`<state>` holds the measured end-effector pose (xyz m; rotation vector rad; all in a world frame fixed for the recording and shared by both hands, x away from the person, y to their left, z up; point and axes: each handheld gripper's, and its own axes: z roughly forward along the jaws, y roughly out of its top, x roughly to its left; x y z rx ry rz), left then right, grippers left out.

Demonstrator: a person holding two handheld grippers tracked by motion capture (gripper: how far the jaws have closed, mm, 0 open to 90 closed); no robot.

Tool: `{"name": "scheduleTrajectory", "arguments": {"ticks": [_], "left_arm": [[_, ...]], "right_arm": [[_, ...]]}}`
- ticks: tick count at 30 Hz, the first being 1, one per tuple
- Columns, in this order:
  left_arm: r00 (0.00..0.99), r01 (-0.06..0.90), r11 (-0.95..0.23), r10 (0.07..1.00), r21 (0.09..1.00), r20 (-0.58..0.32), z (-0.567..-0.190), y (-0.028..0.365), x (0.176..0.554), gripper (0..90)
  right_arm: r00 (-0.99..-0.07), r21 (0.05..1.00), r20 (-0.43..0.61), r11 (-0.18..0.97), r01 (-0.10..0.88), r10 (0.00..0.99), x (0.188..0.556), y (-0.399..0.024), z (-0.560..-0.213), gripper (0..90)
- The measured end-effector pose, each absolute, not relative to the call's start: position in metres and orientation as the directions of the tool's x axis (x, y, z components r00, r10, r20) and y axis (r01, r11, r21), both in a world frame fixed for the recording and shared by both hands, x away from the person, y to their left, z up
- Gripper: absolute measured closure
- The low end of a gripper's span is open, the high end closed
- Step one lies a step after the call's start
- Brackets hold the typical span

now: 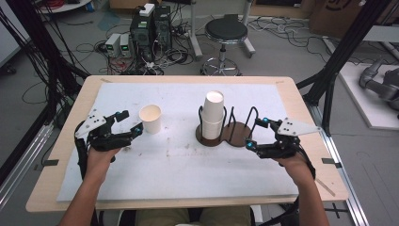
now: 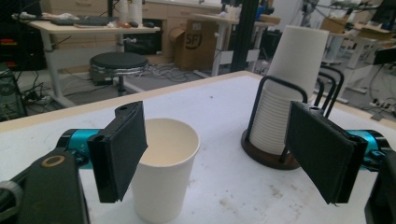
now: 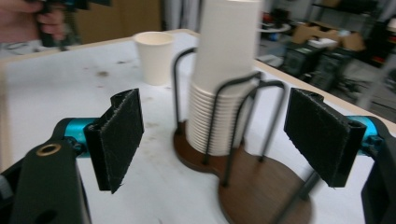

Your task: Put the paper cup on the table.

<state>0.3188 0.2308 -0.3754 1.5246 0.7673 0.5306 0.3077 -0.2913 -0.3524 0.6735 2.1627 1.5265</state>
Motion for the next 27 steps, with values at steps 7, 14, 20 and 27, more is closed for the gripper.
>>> {"name": "scheduleTrajectory", "arguments": {"ticks": [7, 14, 20, 27], "left_arm": [[0.693, 0.135, 0.023, 0.712, 0.991, -0.111, -0.37, 0.23, 0.317, 21.0], [0.689, 0.132, 0.021, 0.717, 0.991, -0.107, -0.37, 0.231, 0.315, 21.0], [0.69, 0.128, 0.029, 0.715, 0.991, -0.11, -0.37, 0.234, 0.315, 21.0], [0.689, 0.127, 0.029, 0.717, 0.992, -0.109, -0.371, 0.235, 0.315, 21.0]], "right_arm": [[-0.641, 0.952, -0.047, 0.229, 0.203, 0.766, 0.299, -0.333, -0.35, 20.2], [-0.591, 0.955, -0.057, 0.217, 0.204, 0.805, 0.296, -0.345, -0.347, 20.2], [-0.593, 0.954, -0.073, 0.23, 0.194, 0.802, 0.292, -0.34, -0.345, 20.2], [-0.587, 0.954, -0.069, 0.226, 0.198, 0.807, 0.29, -0.34, -0.344, 20.2]]}}
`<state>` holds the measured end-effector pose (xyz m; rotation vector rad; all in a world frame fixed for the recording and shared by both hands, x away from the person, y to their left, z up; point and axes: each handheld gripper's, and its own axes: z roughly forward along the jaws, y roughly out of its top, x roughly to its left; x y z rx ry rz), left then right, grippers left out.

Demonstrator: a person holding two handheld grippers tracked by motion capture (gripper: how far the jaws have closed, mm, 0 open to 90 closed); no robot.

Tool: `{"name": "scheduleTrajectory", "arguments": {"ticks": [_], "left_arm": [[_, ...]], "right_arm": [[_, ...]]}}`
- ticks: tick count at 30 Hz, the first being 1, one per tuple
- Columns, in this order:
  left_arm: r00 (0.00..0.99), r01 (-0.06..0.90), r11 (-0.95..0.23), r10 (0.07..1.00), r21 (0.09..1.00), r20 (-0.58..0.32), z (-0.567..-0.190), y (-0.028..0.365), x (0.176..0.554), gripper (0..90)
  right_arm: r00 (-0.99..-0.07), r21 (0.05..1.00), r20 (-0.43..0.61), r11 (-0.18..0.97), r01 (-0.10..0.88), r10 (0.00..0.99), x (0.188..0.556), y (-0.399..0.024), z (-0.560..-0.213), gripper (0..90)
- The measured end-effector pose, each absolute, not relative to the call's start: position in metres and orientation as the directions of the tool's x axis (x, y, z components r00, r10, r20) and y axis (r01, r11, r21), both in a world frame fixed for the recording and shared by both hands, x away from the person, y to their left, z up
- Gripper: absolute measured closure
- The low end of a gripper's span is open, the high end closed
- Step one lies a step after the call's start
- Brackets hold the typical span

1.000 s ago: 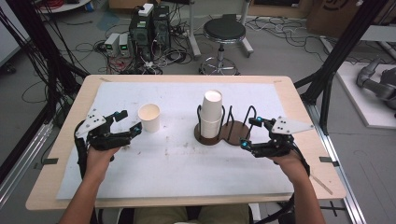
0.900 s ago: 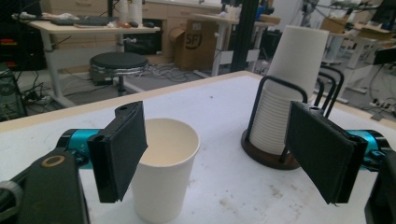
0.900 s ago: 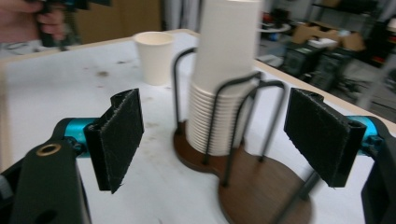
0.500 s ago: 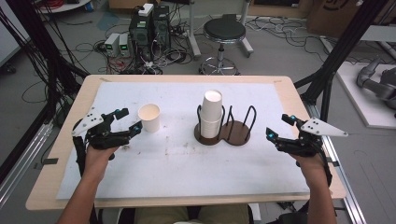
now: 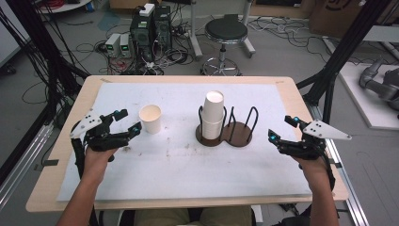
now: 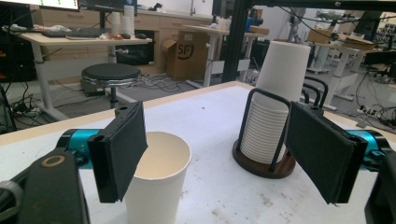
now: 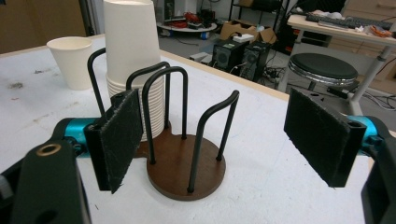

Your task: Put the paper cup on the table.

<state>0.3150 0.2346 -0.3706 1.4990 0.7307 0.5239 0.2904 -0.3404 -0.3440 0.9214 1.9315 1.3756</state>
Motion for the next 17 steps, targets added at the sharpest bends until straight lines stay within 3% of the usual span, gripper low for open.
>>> {"name": "scheduleTrajectory", "arguments": {"ticks": [17], "left_arm": [[0.684, 0.138, 0.012, 0.722, 0.99, -0.104, -0.3766, 0.2329, 0.3171, 21.0]], "right_arm": [[-0.589, 0.956, -0.066, 0.221, 0.194, 0.805, 0.2946, -0.3427, -0.3439, 20.2]]}}
